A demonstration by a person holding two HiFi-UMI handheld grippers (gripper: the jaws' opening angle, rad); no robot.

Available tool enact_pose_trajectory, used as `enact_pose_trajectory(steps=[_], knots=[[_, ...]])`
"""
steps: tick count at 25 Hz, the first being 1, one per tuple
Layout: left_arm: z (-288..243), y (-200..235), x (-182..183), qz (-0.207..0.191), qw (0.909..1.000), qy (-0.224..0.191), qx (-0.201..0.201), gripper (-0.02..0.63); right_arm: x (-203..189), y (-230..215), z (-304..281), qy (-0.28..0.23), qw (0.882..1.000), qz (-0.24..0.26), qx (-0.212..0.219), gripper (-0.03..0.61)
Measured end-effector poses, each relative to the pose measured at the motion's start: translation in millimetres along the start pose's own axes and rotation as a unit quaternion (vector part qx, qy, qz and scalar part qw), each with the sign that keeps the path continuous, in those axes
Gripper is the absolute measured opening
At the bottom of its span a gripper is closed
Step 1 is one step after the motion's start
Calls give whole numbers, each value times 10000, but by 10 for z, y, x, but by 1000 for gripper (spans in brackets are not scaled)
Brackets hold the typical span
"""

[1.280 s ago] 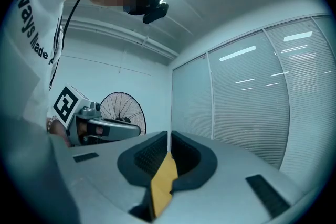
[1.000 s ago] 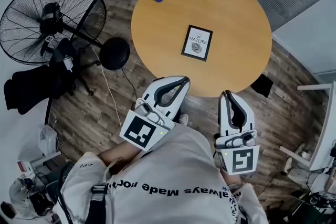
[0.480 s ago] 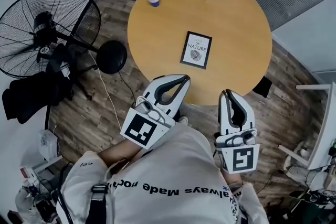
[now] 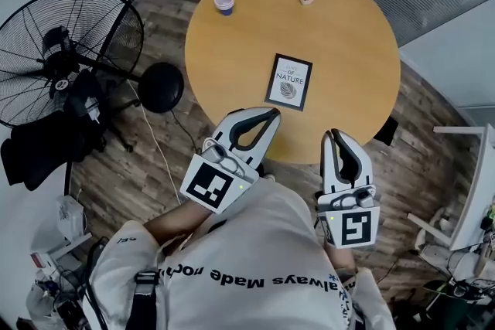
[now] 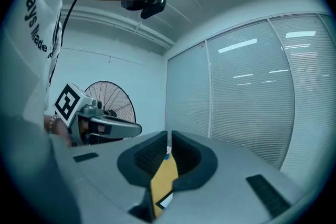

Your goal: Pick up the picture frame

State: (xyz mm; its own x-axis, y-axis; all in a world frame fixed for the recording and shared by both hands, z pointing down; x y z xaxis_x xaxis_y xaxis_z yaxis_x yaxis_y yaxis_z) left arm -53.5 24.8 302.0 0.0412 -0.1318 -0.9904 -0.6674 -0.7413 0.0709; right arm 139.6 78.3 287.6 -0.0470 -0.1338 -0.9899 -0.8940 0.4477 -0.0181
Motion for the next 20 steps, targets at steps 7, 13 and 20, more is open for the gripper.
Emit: enact_pose_trajectory(steps=[7,13,20], knots=[[-176,238,-125,109,9998,130,-68,28,-120,-58,-286,121,9999,12,-3,48],[-343,428,-311,160,9990,400,-126,29,-294,-148,-502,330,9994,-29,-85,48],[-501,523,-530,245,9973,675,-153,29,-535,-240,-630,571,9983,-68,-102,48]])
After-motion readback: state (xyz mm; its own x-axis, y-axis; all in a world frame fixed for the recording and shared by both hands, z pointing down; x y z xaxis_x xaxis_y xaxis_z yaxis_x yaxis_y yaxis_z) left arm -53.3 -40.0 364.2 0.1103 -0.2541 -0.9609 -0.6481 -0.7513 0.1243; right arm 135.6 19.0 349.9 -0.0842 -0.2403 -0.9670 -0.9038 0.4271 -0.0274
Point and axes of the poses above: the fingertips, and each gripper's own axes: z backward along the fingers, y to its left, x out of its top, the point moved 9 cm from there along z, backward along the fingers, and after that the axes turned 3 degrees about -z, right-handed, at the moved point
